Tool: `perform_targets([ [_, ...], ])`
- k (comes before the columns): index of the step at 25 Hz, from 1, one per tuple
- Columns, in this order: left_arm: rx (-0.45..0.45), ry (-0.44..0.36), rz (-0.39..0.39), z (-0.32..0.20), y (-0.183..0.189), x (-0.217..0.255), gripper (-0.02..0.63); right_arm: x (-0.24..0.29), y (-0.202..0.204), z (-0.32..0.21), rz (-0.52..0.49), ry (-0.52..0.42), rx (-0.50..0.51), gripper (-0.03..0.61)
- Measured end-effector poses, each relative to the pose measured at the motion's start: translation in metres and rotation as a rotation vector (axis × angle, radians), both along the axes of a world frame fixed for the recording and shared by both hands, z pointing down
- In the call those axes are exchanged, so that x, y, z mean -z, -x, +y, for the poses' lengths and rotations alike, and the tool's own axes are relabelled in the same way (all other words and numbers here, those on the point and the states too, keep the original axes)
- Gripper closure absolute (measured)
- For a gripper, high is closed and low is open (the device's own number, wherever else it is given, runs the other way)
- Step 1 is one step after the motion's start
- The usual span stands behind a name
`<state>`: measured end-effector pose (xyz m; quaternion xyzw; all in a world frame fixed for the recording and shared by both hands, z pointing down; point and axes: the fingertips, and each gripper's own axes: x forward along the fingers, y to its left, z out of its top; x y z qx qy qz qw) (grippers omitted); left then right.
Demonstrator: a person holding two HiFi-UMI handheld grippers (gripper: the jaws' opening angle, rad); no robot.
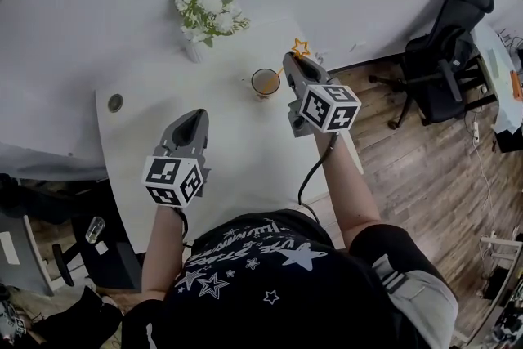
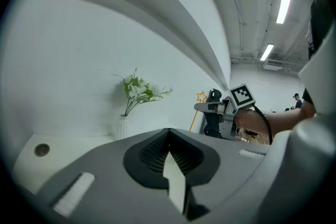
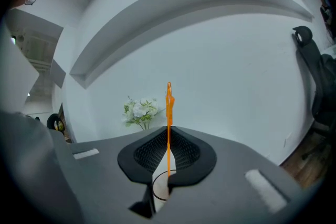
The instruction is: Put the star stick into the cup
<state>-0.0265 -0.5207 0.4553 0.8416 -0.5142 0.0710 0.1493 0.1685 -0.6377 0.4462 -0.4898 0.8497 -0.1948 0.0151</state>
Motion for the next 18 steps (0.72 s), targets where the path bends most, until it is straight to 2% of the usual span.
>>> perform_targets([
  [9,0.008,0.042,0.013,-0.016,0.003,-0.017,0.611,-0.036,0.010,-0.016,-0.019,0.083,0.018,0.546],
  [18,0.014,0.066,0.024,-0.012,0.006,-0.028,0.611,-0.049,-0.010,-0.031,-0.027,0.103,-0.071,0.538],
])
